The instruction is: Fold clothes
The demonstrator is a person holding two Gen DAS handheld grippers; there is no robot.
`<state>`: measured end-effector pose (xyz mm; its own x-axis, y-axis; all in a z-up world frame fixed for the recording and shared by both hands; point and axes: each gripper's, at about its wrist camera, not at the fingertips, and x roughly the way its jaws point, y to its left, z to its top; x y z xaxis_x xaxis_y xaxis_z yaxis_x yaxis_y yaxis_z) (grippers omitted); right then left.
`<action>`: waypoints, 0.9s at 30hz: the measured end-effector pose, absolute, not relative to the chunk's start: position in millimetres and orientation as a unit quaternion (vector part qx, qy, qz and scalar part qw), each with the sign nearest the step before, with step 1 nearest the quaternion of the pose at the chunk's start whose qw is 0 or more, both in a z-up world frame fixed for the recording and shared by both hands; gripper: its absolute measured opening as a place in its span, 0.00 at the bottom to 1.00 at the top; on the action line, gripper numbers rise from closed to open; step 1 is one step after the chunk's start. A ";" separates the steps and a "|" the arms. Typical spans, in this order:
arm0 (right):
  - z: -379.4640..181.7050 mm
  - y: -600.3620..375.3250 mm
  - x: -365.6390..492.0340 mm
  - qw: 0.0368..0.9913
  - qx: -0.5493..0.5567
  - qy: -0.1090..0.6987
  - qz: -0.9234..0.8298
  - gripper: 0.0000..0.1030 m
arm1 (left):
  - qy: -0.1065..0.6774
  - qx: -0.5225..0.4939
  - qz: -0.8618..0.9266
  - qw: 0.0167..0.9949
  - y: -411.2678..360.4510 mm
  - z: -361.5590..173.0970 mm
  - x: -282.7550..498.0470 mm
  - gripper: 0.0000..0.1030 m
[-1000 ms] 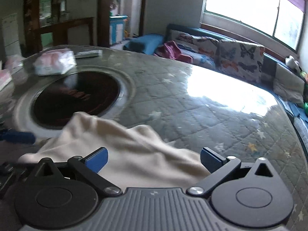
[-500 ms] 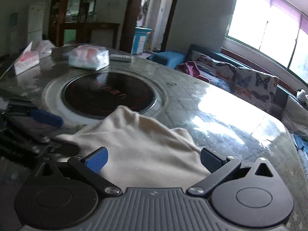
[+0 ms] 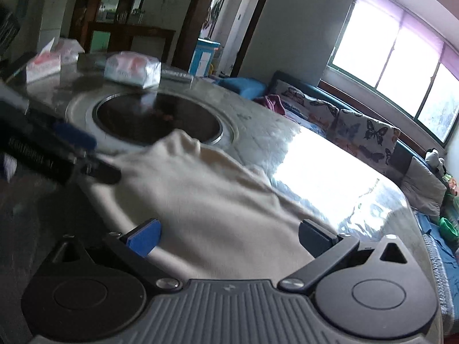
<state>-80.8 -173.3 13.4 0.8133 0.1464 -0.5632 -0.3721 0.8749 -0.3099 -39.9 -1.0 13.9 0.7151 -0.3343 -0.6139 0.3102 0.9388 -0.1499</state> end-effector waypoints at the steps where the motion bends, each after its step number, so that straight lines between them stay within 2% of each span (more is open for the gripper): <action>1: 11.5 -174.0 -84.1 0.929 -0.210 0.272 0.137 1.00 | 0.335 -0.016 -0.173 0.926 -1.7 14.0 -40.3 0.71; 11: 10.4 -202.6 -109.2 0.935 -0.186 0.287 0.090 1.00 | 0.336 -0.009 -0.166 0.927 -4.4 13.7 -41.4 0.71; 18: 23.8 -225.4 -119.2 0.953 -0.151 0.263 0.033 1.00 | 0.337 -0.007 -0.165 0.927 -5.4 14.5 -42.9 0.71; 23: 7.9 -242.1 -116.7 0.942 -0.150 0.299 -0.009 1.00 | 0.338 -0.007 -0.165 0.927 -4.6 14.8 -42.4 0.71; 27: 16.9 -254.5 -122.8 0.947 -0.127 0.293 -0.014 1.00 | 0.338 -0.004 -0.165 0.926 -5.6 14.9 -42.1 0.71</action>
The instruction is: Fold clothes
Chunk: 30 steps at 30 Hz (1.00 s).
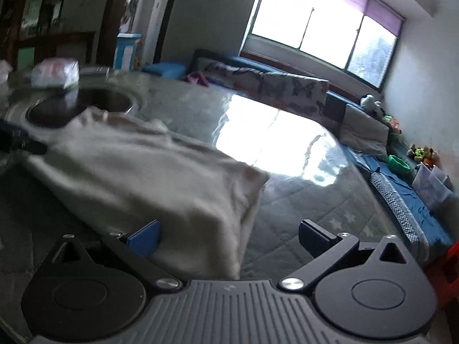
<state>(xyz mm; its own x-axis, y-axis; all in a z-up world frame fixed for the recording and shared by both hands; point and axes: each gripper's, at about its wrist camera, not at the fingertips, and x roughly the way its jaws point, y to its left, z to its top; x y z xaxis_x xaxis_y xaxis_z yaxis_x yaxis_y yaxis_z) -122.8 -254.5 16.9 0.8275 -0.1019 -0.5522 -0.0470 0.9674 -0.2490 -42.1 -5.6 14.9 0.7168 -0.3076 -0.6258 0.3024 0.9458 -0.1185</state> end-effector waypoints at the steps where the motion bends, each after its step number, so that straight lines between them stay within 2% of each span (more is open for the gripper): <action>1: 21.2 -257.1 -122.5 0.950 -0.122 0.286 -0.021 1.00 | 0.338 -0.004 -0.164 0.927 -5.9 14.9 -42.3 0.71; 5: 27.1 -266.8 -113.4 0.954 -0.116 0.273 -0.047 1.00 | 0.338 -0.003 -0.164 0.927 -6.0 15.1 -42.4 0.71; 10: 11.1 -280.7 -105.4 0.945 -0.115 0.300 -0.066 0.99 | 0.338 -0.001 -0.165 0.926 -5.5 15.6 -43.0 0.71; 17: 27.5 -289.6 -95.4 0.949 -0.108 0.289 -0.066 0.98 | 0.339 0.004 -0.165 0.926 -6.2 15.5 -42.6 0.71; 23: 28.8 -302.8 -50.2 0.947 -0.080 0.303 -0.067 0.84 | 0.341 0.006 -0.161 0.926 -6.9 16.0 -43.3 0.71; 30: 11.7 -318.3 -24.7 0.937 -0.078 0.332 -0.072 0.80 | 0.340 0.008 -0.162 0.926 -6.7 15.6 -43.3 0.71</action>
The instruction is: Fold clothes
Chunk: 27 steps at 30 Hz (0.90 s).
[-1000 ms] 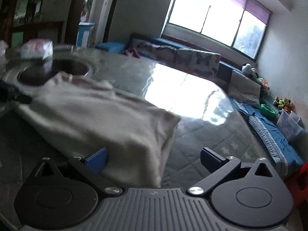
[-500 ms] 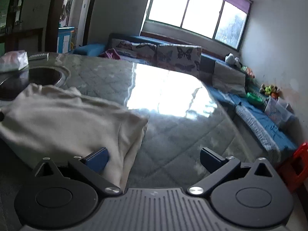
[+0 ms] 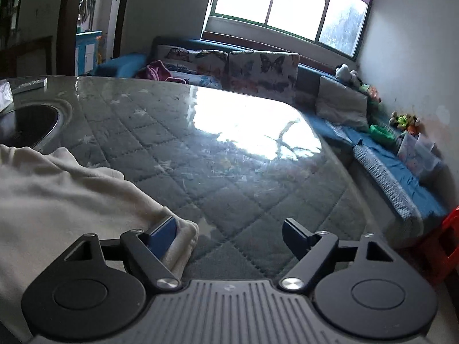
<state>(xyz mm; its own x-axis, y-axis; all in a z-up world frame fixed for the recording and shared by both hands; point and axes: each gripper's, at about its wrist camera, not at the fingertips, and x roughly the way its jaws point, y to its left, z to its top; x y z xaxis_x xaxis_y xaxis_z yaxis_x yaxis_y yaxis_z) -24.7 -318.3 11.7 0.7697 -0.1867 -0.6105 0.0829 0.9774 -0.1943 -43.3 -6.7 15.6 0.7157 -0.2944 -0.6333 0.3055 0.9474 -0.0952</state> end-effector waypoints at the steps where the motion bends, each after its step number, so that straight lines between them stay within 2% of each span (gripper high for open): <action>1: 12.5 -318.5 -24.1 0.937 -0.079 0.331 -0.071 0.80 | 0.340 0.009 -0.162 0.926 -7.0 15.6 -43.4 0.71; 8: 26.5 -316.6 -31.2 0.945 -0.079 0.311 -0.063 0.81 | 0.340 0.011 -0.161 0.927 -8.5 20.2 -41.5 0.71; 17: 16.0 -316.8 -35.8 0.938 -0.086 0.330 -0.057 0.81 | 0.335 0.004 -0.154 0.929 -6.8 24.2 -42.9 0.71; 27: 47.4 -278.3 -54.6 0.951 -0.114 0.288 0.006 0.82 | 0.347 -0.003 -0.135 0.928 -0.2 19.8 -40.9 0.71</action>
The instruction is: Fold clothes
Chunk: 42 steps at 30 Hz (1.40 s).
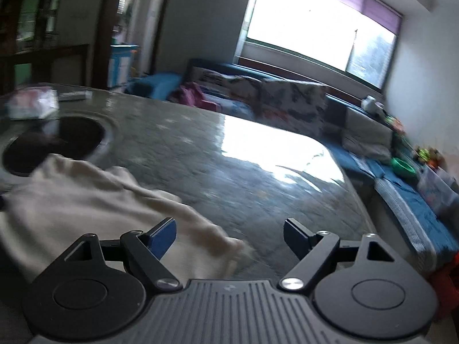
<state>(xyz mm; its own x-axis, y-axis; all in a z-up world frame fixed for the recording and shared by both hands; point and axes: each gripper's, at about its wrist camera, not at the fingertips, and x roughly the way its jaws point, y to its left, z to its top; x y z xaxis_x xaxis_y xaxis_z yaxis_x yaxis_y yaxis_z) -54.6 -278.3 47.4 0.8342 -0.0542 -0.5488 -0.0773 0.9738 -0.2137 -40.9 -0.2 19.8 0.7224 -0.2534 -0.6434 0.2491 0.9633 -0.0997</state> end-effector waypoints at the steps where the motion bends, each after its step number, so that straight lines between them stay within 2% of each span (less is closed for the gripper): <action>1: 49.2 -272.5 -56.7 0.951 -0.118 0.285 0.017 0.82 | 0.348 -0.004 -0.136 0.928 0.2 19.1 -41.4 0.71; 24: 40.4 -133.4 -95.9 0.892 -0.214 0.303 0.261 0.79 | 0.340 -0.035 -0.133 0.930 24.9 25.3 -44.8 0.71; 32: 31.8 -103.2 -91.3 0.872 -0.244 0.305 0.293 0.61 | 0.339 -0.058 -0.121 0.931 40.2 29.6 -39.1 0.71; 39: 27.6 -83.9 -92.3 0.863 -0.281 0.289 0.304 0.49 | 0.344 -0.097 -0.127 0.925 48.4 31.9 -30.9 0.70; 41: 24.8 -77.9 -91.2 0.859 -0.291 0.290 0.305 0.41 | 0.348 -0.108 -0.129 0.922 49.9 32.8 -27.7 0.70; 42: 23.0 -74.8 -90.3 0.857 -0.297 0.290 0.305 0.40 | 0.350 -0.115 -0.131 0.920 50.2 33.1 -26.1 0.70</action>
